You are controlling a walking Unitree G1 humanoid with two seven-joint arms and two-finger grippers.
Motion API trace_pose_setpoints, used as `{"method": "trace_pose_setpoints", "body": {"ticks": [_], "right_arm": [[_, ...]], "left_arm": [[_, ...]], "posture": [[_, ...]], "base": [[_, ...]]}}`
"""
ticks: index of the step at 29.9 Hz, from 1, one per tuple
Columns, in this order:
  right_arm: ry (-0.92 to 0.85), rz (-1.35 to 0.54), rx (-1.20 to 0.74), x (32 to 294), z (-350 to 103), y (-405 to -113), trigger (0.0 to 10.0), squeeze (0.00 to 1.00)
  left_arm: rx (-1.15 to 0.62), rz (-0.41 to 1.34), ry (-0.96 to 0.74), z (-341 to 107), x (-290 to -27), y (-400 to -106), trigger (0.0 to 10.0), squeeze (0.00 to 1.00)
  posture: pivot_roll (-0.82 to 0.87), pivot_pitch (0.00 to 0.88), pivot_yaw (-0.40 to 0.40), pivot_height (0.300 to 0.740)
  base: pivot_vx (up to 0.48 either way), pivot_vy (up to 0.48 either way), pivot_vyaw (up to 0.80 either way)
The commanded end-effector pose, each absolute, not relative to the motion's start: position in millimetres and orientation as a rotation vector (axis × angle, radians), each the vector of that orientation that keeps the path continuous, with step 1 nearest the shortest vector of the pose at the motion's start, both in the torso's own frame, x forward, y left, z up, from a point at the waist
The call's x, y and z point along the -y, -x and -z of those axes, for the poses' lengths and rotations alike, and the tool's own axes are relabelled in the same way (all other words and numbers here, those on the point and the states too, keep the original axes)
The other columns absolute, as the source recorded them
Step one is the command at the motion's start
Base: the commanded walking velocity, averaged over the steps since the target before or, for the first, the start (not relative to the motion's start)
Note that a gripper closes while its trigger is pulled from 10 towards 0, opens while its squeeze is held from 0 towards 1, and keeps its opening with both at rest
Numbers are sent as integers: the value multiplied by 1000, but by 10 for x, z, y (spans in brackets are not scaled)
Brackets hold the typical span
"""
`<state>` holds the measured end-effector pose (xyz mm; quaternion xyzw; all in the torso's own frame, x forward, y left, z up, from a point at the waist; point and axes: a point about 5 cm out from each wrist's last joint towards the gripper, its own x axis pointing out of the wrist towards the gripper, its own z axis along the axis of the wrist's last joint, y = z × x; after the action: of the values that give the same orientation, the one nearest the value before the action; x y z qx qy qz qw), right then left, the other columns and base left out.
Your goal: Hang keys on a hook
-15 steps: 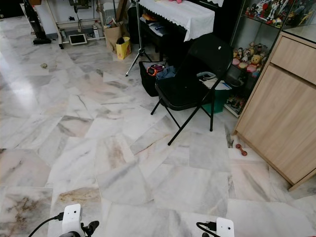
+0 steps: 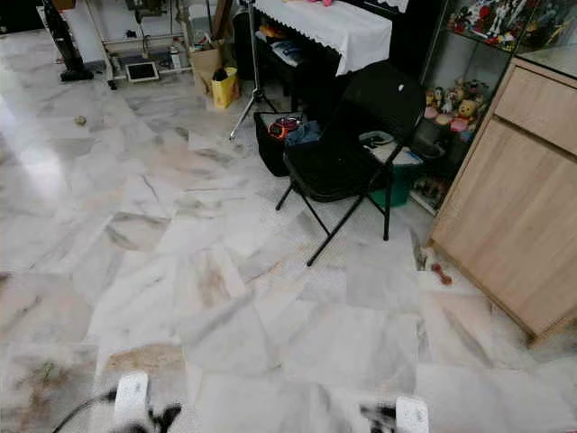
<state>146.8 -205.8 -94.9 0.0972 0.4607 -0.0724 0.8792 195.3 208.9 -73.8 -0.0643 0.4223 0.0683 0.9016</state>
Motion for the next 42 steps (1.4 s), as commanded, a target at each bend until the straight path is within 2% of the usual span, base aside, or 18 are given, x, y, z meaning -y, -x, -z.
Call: {"method": "trace_pose_setpoints", "body": {"ticks": [1,29,37,42], "right_arm": [[-228,156,-926,2068,922,-1521,10000,0],[-237,150,-933,2058,930,-1506,10000,0],[-225,132,-942,2059,932,-1503,10000,0],[-223,130,-945,2062,933,-1500,10000,0]], "left_arm": [[-879,-131,133,749,-2085,-1932,10000,0],[-871,-120,121,744,-2082,-1938,10000,0],[-869,-104,95,742,-2079,-1939,10000,0],[-863,-110,78,740,-2087,-1939,10000,0]], "posture": [[22,0,-60,740],[42,0,-56,740],[44,0,-59,740],[44,0,-63,740]], "base": [[0,0,0],[0,0,0],[0,0,-753],[0,-446,-800]]}}
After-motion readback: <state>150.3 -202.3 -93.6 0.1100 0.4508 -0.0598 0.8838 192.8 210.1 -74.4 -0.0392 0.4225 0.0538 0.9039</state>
